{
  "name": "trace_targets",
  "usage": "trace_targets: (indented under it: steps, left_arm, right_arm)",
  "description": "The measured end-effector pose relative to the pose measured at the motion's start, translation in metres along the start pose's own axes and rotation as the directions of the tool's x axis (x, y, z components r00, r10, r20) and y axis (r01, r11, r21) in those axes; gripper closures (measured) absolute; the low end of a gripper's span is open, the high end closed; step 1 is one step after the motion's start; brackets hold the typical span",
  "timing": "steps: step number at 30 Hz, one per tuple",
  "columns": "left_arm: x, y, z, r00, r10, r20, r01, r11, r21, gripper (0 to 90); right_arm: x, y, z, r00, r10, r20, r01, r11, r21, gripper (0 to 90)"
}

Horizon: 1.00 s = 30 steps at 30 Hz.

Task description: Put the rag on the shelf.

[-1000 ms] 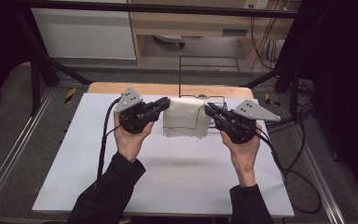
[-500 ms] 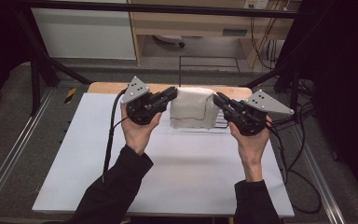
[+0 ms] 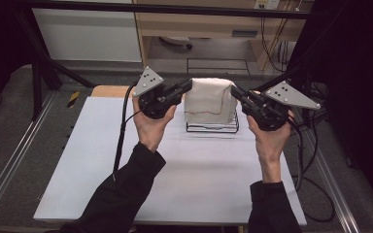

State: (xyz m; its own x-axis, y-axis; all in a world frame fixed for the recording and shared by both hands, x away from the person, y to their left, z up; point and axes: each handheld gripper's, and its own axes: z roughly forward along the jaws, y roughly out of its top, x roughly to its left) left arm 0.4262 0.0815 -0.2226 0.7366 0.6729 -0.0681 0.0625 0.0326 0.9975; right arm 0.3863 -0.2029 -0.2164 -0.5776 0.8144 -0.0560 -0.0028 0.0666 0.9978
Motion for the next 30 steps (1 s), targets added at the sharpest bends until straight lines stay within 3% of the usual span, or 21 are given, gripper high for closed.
trace_targets:
  steps: [15,30]
  left_arm:
    - [-0.003,0.028,0.020,0.9999,0.004,0.009,-0.004,0.9994,-0.036,84.0]
    - [0.001,0.052,0.038,0.9998,0.013,-0.013,-0.013,0.9986,-0.051,84.0]
  right_arm:
    - [-0.017,0.027,-0.001,0.9988,-0.019,0.044,0.020,0.999,-0.033,83.4]
    - [-0.032,0.051,0.009,0.9967,-0.033,0.074,0.036,0.998,-0.044,83.4]
